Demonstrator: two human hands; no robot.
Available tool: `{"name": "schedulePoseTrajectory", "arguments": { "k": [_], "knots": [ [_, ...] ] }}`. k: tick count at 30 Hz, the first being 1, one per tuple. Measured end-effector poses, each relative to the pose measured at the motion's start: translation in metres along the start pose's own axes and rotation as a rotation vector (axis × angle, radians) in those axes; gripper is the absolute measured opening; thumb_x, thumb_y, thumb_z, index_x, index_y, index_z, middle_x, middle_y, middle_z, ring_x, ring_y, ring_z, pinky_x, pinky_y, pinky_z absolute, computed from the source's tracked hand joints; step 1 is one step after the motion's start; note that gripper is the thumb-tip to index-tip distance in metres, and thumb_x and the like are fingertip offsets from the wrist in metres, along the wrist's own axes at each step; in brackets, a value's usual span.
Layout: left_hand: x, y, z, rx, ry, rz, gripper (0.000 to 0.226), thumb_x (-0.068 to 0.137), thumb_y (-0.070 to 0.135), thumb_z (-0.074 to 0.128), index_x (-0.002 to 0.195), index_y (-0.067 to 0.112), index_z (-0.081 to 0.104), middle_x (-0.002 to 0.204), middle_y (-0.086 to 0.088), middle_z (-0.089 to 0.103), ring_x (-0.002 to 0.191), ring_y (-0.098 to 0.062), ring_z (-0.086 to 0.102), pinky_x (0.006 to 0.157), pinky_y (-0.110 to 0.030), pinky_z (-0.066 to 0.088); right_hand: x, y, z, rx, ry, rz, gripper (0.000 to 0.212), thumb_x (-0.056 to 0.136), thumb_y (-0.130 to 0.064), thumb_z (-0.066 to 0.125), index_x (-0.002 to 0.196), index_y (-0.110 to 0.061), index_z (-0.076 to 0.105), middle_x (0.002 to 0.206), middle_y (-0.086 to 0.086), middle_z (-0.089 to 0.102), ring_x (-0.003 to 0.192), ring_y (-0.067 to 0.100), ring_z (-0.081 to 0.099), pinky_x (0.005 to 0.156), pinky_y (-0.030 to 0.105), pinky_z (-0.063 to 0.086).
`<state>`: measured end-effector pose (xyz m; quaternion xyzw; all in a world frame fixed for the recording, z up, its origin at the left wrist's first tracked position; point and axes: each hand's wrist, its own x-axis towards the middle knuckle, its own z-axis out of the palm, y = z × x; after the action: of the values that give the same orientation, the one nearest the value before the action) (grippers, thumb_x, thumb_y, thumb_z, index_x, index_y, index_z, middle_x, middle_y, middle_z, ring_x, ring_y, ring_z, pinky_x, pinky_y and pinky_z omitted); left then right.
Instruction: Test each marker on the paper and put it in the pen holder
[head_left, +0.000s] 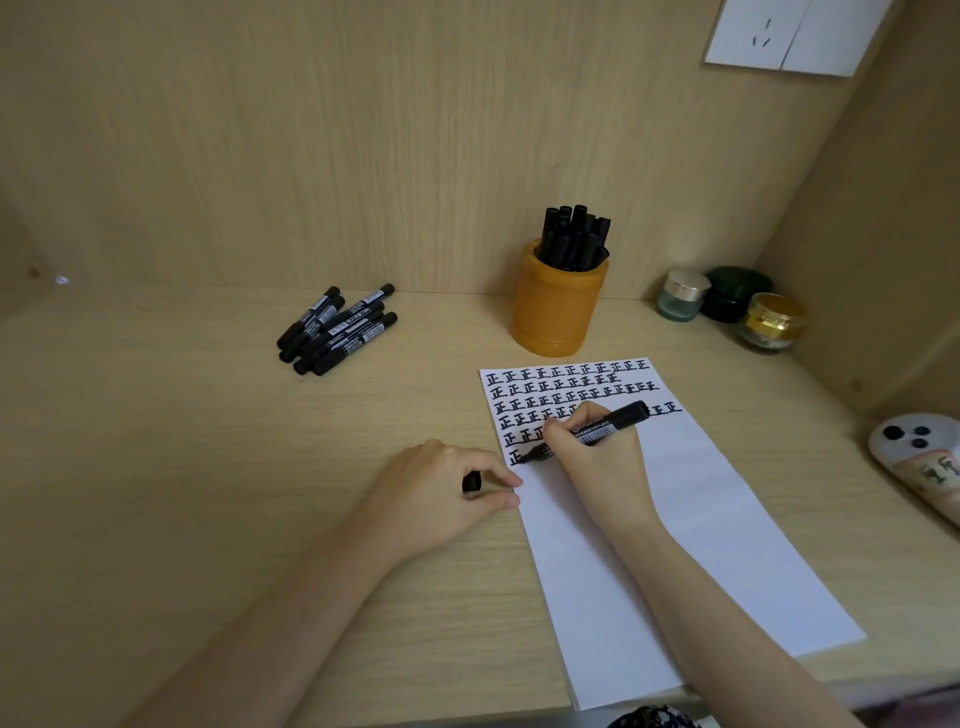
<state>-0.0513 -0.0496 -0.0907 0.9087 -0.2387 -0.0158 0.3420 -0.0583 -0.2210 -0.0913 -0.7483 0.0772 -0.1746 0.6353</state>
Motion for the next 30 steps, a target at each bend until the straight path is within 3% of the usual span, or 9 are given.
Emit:
{"name": "schedulePoseTrajectory", "arguments": {
  "k": [9,14,17,19,20,22,24,27,30],
  "knots": [
    [0.001,-0.002,0.001,0.013,-0.004,0.009,0.016,0.076,0.049,0.070,0.091,0.043,0.071,0.045,0.014,0.042,0.048,0.003,0.045,0.060,-0.019,0.033,0.001,0.001,-0.002,-0.015,0.061,0.003,0.025,0.080,0.001,0.063,0.065,-0.012,0.046,0.057,-0.005,0.047,0.051,0.001,0.043,0.051,0.012,0.035],
    [0.000,-0.003,0.000,-0.011,-0.003,0.045,0.012,0.080,0.044,0.068,0.090,0.039,0.068,0.044,0.013,0.045,0.048,0.001,0.046,0.058,-0.020,0.033,0.003,-0.002,-0.006,0.146,0.048,0.061,0.028,0.086,-0.009,0.069,0.066,-0.011,0.049,0.049,-0.005,0.041,0.046,0.007,0.038,0.048,0.016,0.032],
    [-0.002,-0.004,-0.001,-0.183,0.014,0.091,0.014,0.092,0.027,0.050,0.100,0.036,0.058,0.059,0.010,0.051,0.051,-0.008,0.043,0.058,-0.028,0.037,0.002,-0.010,-0.010,0.258,0.019,0.074,0.022,0.084,-0.019,0.072,0.070,-0.013,0.056,0.052,-0.001,0.044,0.048,0.009,0.040,0.045,0.016,0.032],
    [-0.002,-0.005,-0.002,-0.309,0.005,0.077,0.021,0.096,0.027,0.036,0.110,0.038,0.048,0.072,0.003,0.052,0.064,-0.019,0.047,0.066,-0.036,0.040,0.000,-0.014,-0.010,0.344,-0.033,0.073,0.017,0.082,-0.025,0.071,0.076,-0.013,0.060,0.057,-0.001,0.048,0.051,0.010,0.044,0.047,0.017,0.033],
    [-0.001,-0.005,-0.001,-0.346,-0.009,0.075,0.023,0.098,0.024,0.033,0.115,0.036,0.044,0.078,0.005,0.054,0.070,-0.016,0.049,0.072,-0.035,0.042,0.000,-0.014,-0.011,0.404,-0.057,0.083,0.018,0.082,-0.028,0.069,0.080,-0.012,0.061,0.059,-0.001,0.049,0.052,0.011,0.045,0.047,0.017,0.034],
    [0.000,-0.003,0.001,-0.405,-0.033,0.090,0.024,0.100,0.016,0.036,0.121,0.026,0.039,0.089,0.011,0.058,0.079,-0.007,0.051,0.081,-0.025,0.042,0.000,-0.016,-0.012,0.495,-0.074,0.122,0.020,0.087,-0.030,0.063,0.084,-0.011,0.062,0.057,0.000,0.049,0.051,0.012,0.045,0.045,0.016,0.034],
    [0.001,0.000,0.001,-0.488,-0.005,0.080,0.027,0.095,0.010,0.049,0.120,0.019,0.041,0.094,0.008,0.066,0.083,-0.010,0.057,0.083,-0.023,0.044,0.000,-0.019,-0.014,0.518,-0.069,0.147,0.019,0.090,-0.028,0.061,0.081,-0.012,0.060,0.054,0.001,0.048,0.048,0.012,0.043,0.042,0.016,0.033],
    [0.004,0.002,-0.003,-0.552,0.052,0.014,0.029,0.083,0.016,0.069,0.106,0.023,0.052,0.094,0.004,0.073,0.090,-0.029,0.062,0.086,-0.040,0.046,-0.001,-0.021,-0.014,0.488,-0.081,0.118,0.025,0.088,-0.027,0.062,0.069,-0.019,0.048,0.050,0.000,0.045,0.043,0.012,0.039,0.039,0.018,0.028],
    [0.003,0.002,-0.003,-0.578,0.093,-0.003,0.025,0.077,0.016,0.074,0.094,0.021,0.058,0.090,0.006,0.074,0.090,-0.023,0.066,0.088,-0.045,0.047,-0.003,-0.022,-0.012,0.459,-0.067,0.099,0.037,0.087,-0.025,0.065,0.056,-0.025,0.046,0.049,-0.003,0.039,0.042,0.011,0.035,0.040,0.018,0.026]
  ]
}}
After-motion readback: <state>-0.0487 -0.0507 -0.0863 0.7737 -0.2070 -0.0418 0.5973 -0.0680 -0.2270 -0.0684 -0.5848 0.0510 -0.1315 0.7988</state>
